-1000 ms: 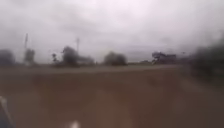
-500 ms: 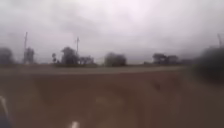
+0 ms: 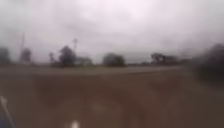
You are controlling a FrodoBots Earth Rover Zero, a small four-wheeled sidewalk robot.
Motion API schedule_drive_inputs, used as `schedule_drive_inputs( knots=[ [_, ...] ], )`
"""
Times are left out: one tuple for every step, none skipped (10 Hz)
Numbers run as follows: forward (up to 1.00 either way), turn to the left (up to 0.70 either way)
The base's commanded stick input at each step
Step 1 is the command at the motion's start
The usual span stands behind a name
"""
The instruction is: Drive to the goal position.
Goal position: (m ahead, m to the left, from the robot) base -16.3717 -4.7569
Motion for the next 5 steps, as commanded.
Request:
schedule_drive_inputs(
  knots=[
    [0.00,0.00],
    [-0.70,0.00],
    [-0.70,0.00],
    [-0.70,0.00],
    [-0.04,0.00]
  ],
)
